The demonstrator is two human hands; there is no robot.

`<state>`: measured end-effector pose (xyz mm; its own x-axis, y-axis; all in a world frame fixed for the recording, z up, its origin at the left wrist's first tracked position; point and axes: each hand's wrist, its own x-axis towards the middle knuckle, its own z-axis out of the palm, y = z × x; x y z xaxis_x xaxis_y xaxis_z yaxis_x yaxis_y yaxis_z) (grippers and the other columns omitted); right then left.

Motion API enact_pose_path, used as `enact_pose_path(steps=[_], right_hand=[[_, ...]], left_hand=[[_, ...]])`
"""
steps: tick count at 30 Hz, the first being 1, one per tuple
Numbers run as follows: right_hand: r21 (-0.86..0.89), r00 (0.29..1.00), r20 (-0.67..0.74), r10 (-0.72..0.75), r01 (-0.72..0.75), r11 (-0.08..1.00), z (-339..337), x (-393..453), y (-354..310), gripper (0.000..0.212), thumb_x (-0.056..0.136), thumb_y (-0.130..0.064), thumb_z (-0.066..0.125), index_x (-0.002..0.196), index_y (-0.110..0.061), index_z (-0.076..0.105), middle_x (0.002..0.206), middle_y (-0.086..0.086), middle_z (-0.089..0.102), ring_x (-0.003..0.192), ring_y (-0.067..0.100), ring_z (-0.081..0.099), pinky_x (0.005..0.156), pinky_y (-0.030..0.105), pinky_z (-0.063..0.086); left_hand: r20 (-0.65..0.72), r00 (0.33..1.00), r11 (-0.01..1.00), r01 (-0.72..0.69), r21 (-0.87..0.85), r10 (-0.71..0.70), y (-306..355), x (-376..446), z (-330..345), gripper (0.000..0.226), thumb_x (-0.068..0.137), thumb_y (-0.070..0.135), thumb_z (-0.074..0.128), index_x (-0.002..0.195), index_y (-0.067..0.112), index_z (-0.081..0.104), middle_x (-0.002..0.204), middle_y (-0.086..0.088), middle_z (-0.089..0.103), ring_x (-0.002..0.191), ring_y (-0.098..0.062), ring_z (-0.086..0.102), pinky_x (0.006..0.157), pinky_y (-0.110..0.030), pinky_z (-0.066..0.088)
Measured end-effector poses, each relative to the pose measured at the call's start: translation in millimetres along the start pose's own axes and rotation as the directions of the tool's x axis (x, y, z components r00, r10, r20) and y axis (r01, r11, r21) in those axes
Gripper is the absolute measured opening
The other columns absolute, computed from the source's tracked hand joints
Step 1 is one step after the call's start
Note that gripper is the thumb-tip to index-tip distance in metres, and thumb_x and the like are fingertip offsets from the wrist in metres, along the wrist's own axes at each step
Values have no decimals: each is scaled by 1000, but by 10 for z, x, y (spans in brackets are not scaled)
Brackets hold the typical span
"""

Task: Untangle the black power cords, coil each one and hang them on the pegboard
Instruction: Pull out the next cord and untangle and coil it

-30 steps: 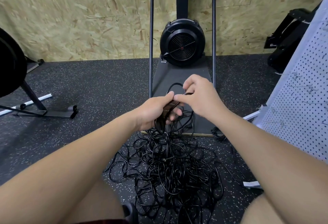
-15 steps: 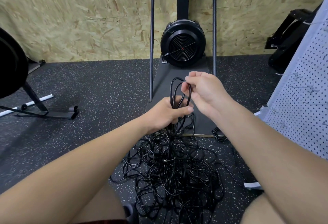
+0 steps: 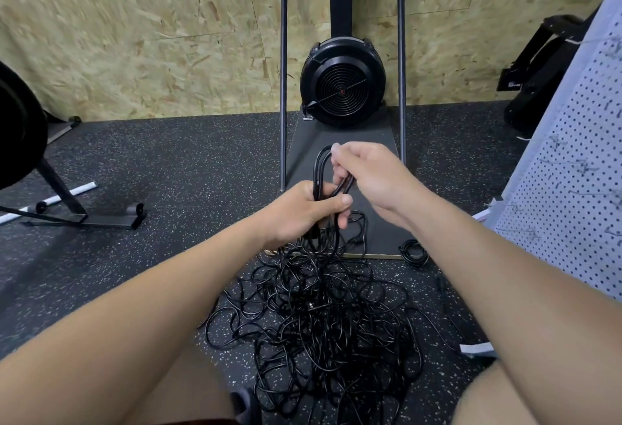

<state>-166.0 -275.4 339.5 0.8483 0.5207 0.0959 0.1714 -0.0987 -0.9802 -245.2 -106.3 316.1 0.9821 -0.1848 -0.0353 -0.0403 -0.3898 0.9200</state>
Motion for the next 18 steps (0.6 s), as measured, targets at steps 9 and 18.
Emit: enact_pose_path(steps=[9,18], right_hand=[[70,985,-173,21,-9,997,77,1,-130,50,103,-60,63,76,-20,51,64,5,34,63,26,34,50,31,29],[-95,950,-311,0,-31,995,-15,39,-165,59,100,-48,68,60,-22,32,67,11,29,61,25,28,62,38,27]], left_hand=[[129,992,945,33,-325,10,99,-1,16,24,116,20,56,103,23,77,95,-14,67,93,-32,66,95,-44,55],[163,987,971,29,-238,11,87,22,88,36,120,19,45,136,-9,60,110,-16,67,103,-31,61,105,-44,54]])
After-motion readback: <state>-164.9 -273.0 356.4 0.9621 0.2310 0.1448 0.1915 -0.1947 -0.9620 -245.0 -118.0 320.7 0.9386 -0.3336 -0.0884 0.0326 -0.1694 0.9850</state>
